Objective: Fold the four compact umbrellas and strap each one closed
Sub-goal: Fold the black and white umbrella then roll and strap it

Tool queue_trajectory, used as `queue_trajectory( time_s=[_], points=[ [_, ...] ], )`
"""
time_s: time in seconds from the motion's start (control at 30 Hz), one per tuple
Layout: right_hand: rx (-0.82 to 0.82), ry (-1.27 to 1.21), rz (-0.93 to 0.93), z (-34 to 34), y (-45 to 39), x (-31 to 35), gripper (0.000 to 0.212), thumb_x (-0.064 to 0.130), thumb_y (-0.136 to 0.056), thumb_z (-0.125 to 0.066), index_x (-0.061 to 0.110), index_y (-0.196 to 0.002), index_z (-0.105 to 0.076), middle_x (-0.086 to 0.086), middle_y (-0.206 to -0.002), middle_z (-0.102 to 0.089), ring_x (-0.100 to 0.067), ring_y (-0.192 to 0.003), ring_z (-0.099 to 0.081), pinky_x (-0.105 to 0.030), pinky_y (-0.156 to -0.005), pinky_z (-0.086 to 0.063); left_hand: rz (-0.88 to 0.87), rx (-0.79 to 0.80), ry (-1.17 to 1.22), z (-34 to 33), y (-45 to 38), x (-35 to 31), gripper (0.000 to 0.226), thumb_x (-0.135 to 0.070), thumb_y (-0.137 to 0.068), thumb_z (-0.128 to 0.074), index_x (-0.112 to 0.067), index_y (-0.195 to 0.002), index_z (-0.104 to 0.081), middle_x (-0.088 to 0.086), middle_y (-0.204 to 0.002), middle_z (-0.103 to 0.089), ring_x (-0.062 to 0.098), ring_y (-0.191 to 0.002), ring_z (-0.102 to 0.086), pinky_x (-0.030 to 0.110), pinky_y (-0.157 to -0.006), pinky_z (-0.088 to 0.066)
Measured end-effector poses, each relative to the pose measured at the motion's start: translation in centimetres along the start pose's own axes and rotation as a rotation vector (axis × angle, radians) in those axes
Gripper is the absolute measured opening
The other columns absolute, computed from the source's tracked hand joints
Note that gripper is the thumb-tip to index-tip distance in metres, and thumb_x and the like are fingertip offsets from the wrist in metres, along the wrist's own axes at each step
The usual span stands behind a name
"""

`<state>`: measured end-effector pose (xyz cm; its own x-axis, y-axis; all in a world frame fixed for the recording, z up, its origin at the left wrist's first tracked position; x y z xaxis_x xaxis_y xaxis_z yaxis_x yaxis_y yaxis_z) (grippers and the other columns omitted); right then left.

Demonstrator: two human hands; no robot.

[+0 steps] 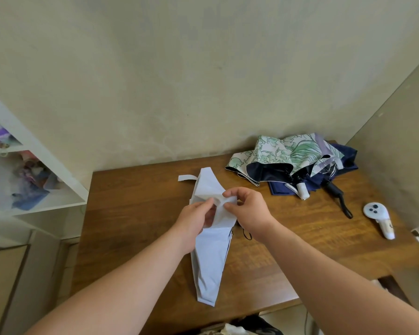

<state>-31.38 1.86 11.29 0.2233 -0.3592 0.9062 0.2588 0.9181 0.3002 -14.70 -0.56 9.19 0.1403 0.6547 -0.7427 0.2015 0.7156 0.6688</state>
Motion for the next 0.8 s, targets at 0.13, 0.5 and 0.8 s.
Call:
queue_trajectory(
  time_s=[0.13,0.5,0.8],
  points=[
    [0.014,0.05,0.028,-0.4,0.0,-0.1,0.025,0.008,-0.092,-0.077,0.032,-0.096,-0.074,0.005,-0.103,-0.07,-0.018,-0.083,-0.065,-0.034,-0.071,-0.059,0.14,0.001,-0.002,0.3,-0.7,-0.1,0.034,-0.052,-0.095,-0.073,-0.021,-0.107,-0.079,0.002,-0.093,-0.07,0.017,-0.085,-0.056,0.03,-0.071,-0.04],
    [-0.065,0.081,0.051,-0.8,-0.1,-0.3,0.033,0.017,-0.093,-0.076,0.041,-0.112,-0.064,0.004,-0.103,-0.071,-0.018,-0.089,-0.069,-0.039,-0.077,-0.063,-0.371,-0.096,-0.267,0.8,-0.8,-3.4,0.018,-0.035,-0.106,-0.059,-0.03,-0.121,-0.052,-0.003,-0.106,-0.066,0.012,-0.096,-0.062,0.028,-0.072,-0.046],
    [-0.173,0.051,0.064,0.7,0.0,-0.7,0.037,0.017,-0.088,-0.081,0.035,-0.118,-0.069,0.014,-0.093,-0.076,-0.005,-0.089,-0.071,-0.038,-0.083,-0.062,-0.485,-0.062,-0.284,1.1,-0.7,-2.4,0.029,-0.018,-0.093,-0.08,-0.036,-0.115,-0.074,-0.008,-0.096,-0.071,0.01,-0.088,-0.068,0.023,-0.073,-0.055]
  ],
)
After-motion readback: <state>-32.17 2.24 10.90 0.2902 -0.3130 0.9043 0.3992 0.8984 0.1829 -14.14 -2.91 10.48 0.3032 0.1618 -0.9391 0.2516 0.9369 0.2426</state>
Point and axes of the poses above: each hand's wrist, its own y-axis away from the middle knuckle, its own z-axis out of the back of the hand, x = y × z, the point moved 4 cm from there along -y, towards the middle knuckle
